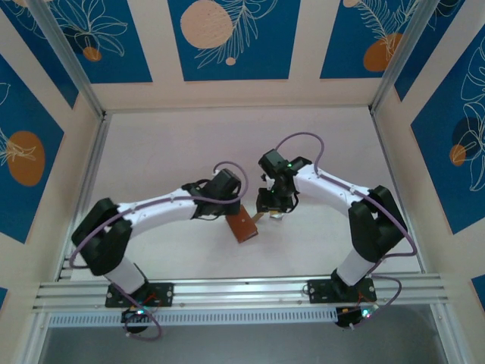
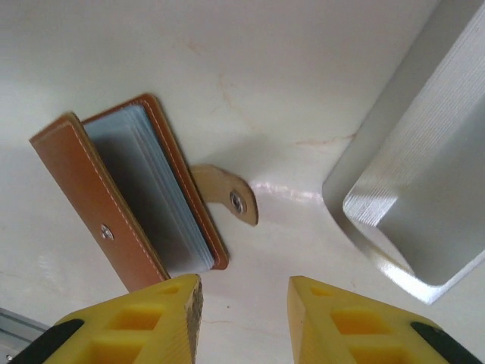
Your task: Put the credit cards into the card holder
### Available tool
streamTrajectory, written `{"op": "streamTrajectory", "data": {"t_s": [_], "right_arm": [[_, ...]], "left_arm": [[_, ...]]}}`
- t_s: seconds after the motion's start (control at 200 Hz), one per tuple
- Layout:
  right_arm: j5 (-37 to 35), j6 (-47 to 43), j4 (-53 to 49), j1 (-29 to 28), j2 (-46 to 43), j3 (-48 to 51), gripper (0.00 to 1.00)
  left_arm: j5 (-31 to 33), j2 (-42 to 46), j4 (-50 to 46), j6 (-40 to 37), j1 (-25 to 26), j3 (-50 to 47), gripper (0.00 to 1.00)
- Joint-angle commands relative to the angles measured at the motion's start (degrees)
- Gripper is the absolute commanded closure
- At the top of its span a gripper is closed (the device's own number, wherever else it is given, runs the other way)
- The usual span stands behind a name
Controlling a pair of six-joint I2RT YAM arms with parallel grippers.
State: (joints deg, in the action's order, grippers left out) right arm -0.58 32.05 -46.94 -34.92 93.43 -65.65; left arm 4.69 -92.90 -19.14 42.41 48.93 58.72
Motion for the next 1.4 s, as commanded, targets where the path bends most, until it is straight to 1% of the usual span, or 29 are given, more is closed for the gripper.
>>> {"op": "streamTrajectory", "data": {"t_s": [0.0,0.195,0.455,0.605,0.795,0.975,1.065,1.14,1.215,1.395], "right_arm": [[6.29,-2.42,3.89,1.80,-0.78,1.30,0.64],[10.11,-3.40,6.54,3.26,2.56,2.45,0.65],[9.03,-3.88,7.12,4.15,4.29,3.99,0.67],[11.11,-4.45,7.91,4.31,5.13,4.56,0.68],[13.95,-4.46,9.57,4.33,6.82,4.74,0.73],[15.07,-4.20,9.76,4.24,6.39,4.71,0.81],[15.22,-4.19,9.20,4.07,5.32,4.91,0.81],[15.64,-4.28,8.80,3.98,4.58,5.08,0.76],[16.22,-4.28,8.64,3.98,4.04,5.27,0.75],[17.28,-4.02,8.80,4.07,3.38,5.66,0.76]], "left_arm": [[-3.36,-3.89,1.44,-1.48,0.47,3.07,0.80],[-3.93,-7.78,1.83,-1.02,0.56,3.38,0.80],[-4.25,-10.32,3.61,0.10,1.21,1.15,0.81],[-4.12,-10.63,4.66,1.00,1.67,-0.07,0.81],[-3.90,-10.47,5.14,1.69,2.05,-1.14,0.82],[-3.55,-10.11,5.16,1.87,2.16,-1.50,0.82],[-3.48,-10.10,5.24,1.88,2.23,-1.59,0.82],[-3.50,-10.10,5.33,1.88,2.23,-1.61,0.82],[-3.55,-10.28,5.34,1.88,2.31,-1.59,0.82],[-3.38,-10.28,5.34,1.86,2.40,-1.68,0.82]]}}
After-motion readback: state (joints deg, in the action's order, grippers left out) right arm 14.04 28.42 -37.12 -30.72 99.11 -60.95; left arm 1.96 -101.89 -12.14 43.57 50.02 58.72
